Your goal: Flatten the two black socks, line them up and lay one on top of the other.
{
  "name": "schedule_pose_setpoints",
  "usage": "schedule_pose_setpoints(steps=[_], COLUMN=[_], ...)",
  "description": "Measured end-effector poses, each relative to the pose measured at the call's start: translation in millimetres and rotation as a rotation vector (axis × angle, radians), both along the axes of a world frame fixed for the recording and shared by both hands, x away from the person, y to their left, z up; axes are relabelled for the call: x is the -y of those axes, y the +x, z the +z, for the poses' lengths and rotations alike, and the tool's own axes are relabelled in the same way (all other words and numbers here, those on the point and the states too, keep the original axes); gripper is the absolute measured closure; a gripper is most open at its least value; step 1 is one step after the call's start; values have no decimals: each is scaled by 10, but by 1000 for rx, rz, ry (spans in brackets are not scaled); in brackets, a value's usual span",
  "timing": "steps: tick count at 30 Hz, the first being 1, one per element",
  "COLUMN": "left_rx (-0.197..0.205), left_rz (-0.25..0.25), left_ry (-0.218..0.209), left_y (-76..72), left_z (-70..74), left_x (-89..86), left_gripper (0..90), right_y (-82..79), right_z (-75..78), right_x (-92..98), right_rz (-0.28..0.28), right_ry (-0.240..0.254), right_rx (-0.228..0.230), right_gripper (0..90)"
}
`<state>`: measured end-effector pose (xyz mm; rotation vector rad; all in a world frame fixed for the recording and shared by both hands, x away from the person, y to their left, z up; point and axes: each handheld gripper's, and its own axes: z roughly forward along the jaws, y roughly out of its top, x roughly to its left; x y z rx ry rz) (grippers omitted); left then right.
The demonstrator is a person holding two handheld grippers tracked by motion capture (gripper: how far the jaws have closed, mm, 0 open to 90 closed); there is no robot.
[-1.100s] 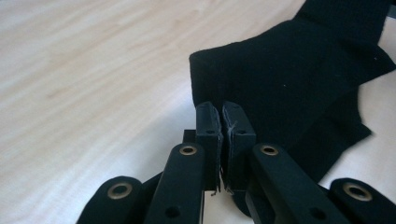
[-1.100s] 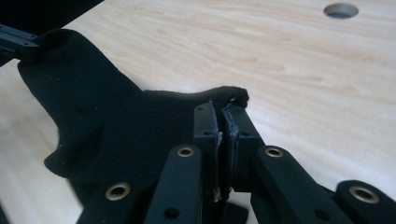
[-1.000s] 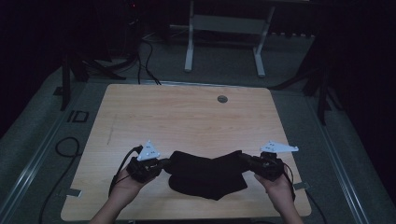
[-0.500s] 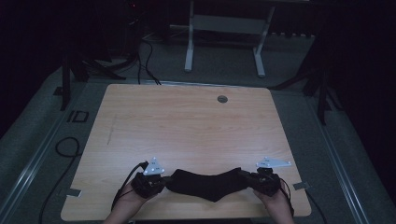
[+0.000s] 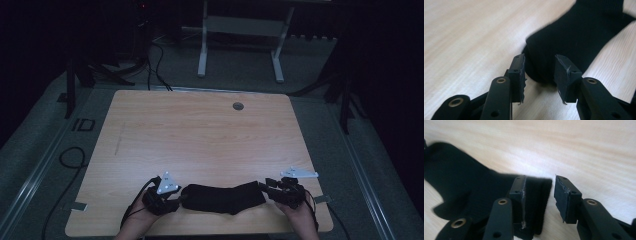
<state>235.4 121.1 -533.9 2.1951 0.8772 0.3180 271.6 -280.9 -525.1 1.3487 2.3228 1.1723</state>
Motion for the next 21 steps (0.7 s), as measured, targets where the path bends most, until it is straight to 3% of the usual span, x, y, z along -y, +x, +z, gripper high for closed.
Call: schedule_pose_setpoints(steps=[3,5,8,10,14,18,21], left_rx=[-2,7,-12,-44,-76,-66,-52], left_rz=[17,24,6,-23,-40,-43,-29], left_ry=[-69,-78,-129,-139,-52,10,6], left_y=[8,10,25,53,107,168,244], left_z=[45,61,50,5,-139,-229,-262], left_x=[-30,-21,20,81,167,165,142], left_gripper=[623,628,764,814,851,852,865], right_y=[-43,-66,-74,-62,-41,20,79], right_z=[85,76,1,-50,-132,-238,-256], right_x=[5,-39,-109,-145,-209,-240,-278], right_rz=[13,37,67,78,107,113,114], right_ry=[5,-9,-39,-57,-87,-134,-147], right_rx=[30,28,27,18,-10,-29,-12], right_gripper=[646,688,804,863,889,894,894])
